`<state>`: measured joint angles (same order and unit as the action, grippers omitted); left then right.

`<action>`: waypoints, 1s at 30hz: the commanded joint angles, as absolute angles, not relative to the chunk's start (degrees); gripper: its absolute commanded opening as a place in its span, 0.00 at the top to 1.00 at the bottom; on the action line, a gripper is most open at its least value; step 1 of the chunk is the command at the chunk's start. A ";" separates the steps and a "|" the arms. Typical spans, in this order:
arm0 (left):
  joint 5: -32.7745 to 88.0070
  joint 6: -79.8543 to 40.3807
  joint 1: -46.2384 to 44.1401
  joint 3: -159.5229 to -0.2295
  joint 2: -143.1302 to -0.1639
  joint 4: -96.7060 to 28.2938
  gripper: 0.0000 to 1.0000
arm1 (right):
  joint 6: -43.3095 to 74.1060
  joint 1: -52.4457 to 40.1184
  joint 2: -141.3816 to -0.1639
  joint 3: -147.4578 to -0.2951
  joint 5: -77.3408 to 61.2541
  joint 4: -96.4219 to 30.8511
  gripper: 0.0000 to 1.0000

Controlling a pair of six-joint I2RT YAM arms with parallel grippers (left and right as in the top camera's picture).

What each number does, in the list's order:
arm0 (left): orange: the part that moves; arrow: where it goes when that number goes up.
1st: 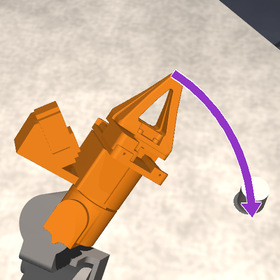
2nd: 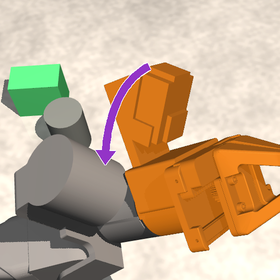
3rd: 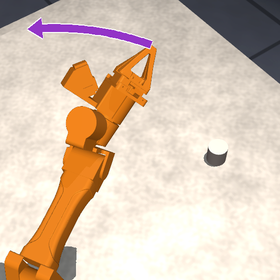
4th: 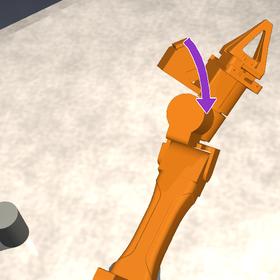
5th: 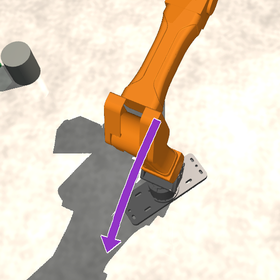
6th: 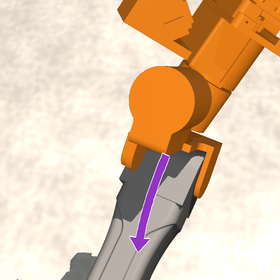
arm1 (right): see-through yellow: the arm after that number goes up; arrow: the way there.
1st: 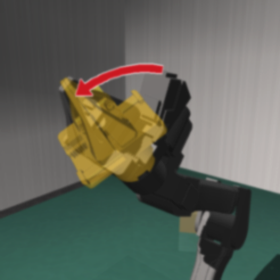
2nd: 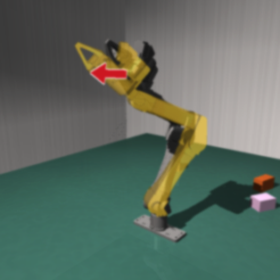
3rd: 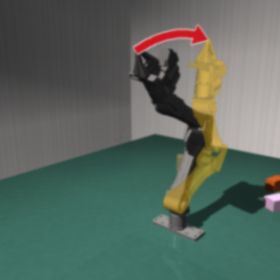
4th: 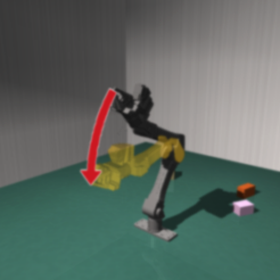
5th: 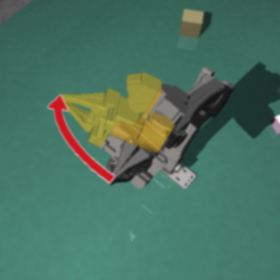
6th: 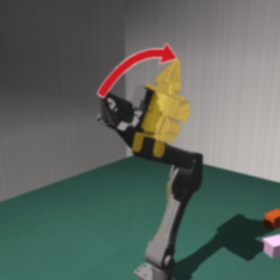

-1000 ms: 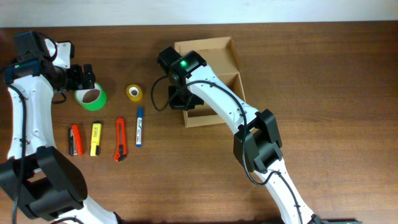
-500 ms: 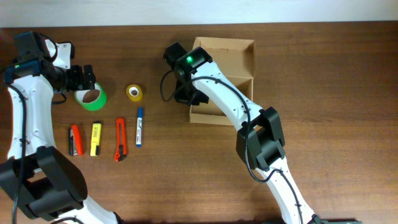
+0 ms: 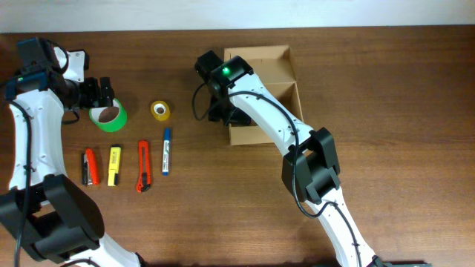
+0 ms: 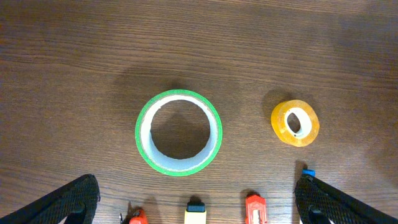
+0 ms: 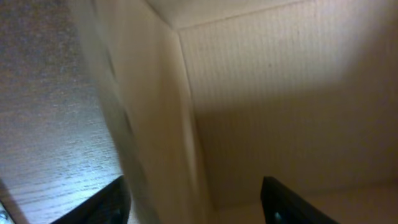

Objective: Pack container
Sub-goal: 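Slide the box further left with the right gripper, positioning it centrally, then withdraw the right arm to the right side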

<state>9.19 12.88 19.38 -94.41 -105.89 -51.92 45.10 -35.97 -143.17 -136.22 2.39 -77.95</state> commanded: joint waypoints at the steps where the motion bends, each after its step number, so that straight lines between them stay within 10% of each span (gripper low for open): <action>1: 9.21 13.82 19.66 -95.31 -106.41 -52.12 0.00 | 45.71 -35.86 -144.11 -136.27 3.77 -77.78 0.31; 30: 9.19 13.85 19.66 -95.31 -106.41 -51.66 0.00 | 30.35 -31.07 -142.61 -170.08 23.92 -87.29 0.36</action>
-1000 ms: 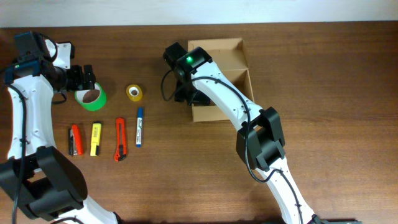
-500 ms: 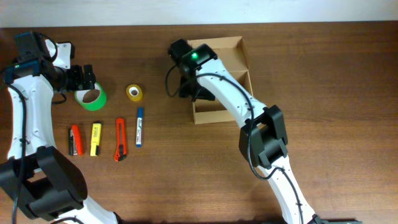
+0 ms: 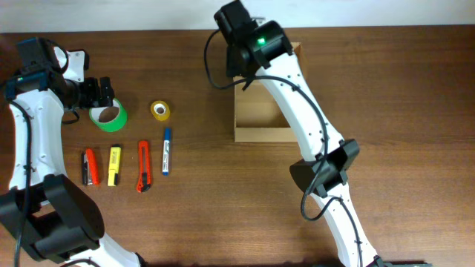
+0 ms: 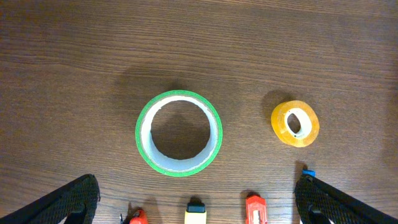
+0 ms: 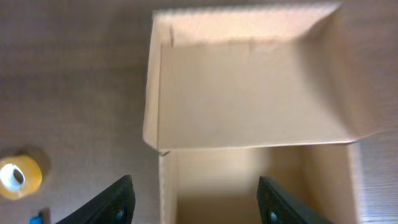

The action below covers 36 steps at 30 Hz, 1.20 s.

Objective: Pack container
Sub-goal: 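Withdraw the right arm to the right side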

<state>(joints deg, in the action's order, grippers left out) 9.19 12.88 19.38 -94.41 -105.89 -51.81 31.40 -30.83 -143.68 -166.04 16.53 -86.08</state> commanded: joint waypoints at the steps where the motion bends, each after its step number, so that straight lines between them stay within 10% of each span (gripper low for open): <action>1: 9.19 13.85 19.66 -95.31 -106.41 -51.66 0.00 | 29.80 -30.98 -142.04 -171.41 27.00 -88.07 0.36; 10: 9.19 13.85 19.66 -95.31 -106.39 -51.31 0.00 | 26.11 -20.97 -132.05 -171.33 36.03 -89.67 0.36; 24: 7.75 16.84 17.93 -109.89 -104.51 -61.89 0.00 | 18.90 19.00 -119.52 -142.10 16.40 -88.60 0.36; 31: 3.27 18.33 14.06 -111.70 -96.99 -65.28 0.01 | 13.93 28.40 -119.52 -132.90 6.50 -94.37 0.02; 36: 12.95 18.35 13.21 -111.70 -94.72 -68.42 0.00 | 13.96 30.41 -119.52 -128.44 5.54 -95.18 0.01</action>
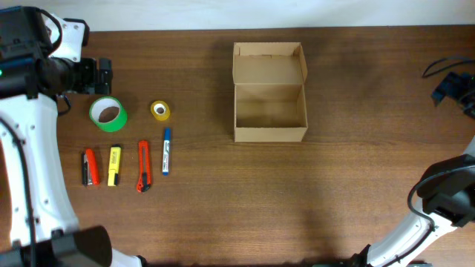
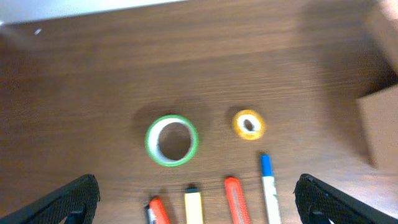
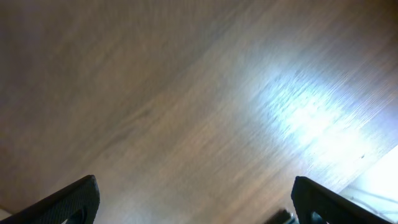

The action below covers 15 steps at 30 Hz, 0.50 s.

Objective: Pack container
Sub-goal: 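Withdraw the right arm to the right side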

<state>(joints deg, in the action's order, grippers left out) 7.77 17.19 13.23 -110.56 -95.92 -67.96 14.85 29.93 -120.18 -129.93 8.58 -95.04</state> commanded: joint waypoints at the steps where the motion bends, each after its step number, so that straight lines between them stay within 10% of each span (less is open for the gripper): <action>1: 13.10 18.35 13.21 -111.68 -94.83 -68.64 0.00 | 13.93 30.41 -119.52 -127.76 5.54 -95.13 0.01; 15: 0.80 15.05 13.28 -110.41 -109.25 -75.92 0.00 | 13.96 30.35 -119.52 -127.02 5.52 -92.79 0.01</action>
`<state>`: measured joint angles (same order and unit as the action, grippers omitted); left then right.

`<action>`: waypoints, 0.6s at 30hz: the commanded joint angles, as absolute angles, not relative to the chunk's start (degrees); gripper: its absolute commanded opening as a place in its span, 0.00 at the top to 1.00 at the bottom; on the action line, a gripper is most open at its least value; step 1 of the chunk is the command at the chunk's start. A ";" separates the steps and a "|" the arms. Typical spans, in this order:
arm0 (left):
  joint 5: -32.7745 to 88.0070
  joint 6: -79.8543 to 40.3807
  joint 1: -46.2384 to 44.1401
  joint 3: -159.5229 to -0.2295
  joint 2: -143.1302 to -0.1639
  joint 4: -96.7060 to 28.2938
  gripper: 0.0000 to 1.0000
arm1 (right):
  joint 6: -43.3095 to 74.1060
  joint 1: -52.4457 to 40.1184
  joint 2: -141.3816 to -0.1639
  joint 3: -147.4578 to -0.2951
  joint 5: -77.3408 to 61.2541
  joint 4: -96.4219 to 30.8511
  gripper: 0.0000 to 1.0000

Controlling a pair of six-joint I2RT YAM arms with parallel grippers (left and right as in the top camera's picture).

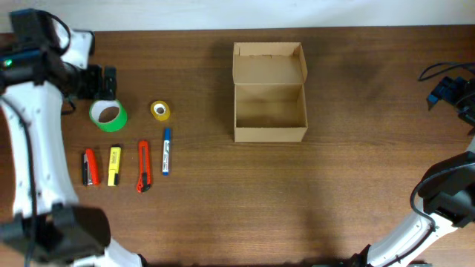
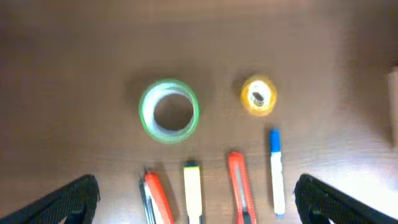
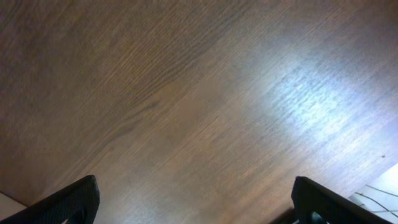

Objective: Pack container
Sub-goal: 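Withdraw the right arm to the right side, then lower the left gripper onto the green tape roll and grasp its rim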

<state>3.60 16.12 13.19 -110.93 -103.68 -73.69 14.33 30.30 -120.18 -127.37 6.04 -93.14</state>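
Note:
An open cardboard box [image 1: 269, 111] stands mid-table, empty, its lid flap folded back at the far side. Left of it lie a green tape roll [image 1: 108, 115], a small yellow tape roll [image 1: 160, 110], a blue marker [image 1: 167, 151], an orange cutter [image 1: 142, 165], a yellow cutter [image 1: 113, 165] and a red cutter [image 1: 90, 167]. My left gripper [image 1: 100, 81] hangs open high over the green tape roll [image 2: 169, 111], holding nothing. The left gripper [image 2: 199, 211] frames the whole row. My right gripper [image 1: 453, 90] is open at the table's far right edge, over bare wood.
The wooden table [image 3: 186, 93] fills the right wrist view, with its edge and cables at the lower right corner. A corner of the box [image 2: 393, 106] shows at the right edge of the left wrist view.
My left gripper has shifted slightly nearer the row of items, which now sits more centred and fully in its view. The right gripper has barely moved. Nothing was taken.
First my right gripper was at the box's left wall while the left hovered low over the green tape. Then the right gripper was above the box's rear flap. Later it stood at the far right edge and the left had risen; both remain open.

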 commanded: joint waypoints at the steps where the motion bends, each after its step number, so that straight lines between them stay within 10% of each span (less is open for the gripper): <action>1: 0.84 15.03 13.26 -110.41 -111.50 -77.06 0.00 | 13.96 30.35 -119.52 -127.00 5.52 -92.64 0.01; 18: 0.60 21.19 12.14 -112.18 -121.93 -79.18 0.05 | 13.98 30.35 -119.52 -127.00 4.45 -89.08 0.01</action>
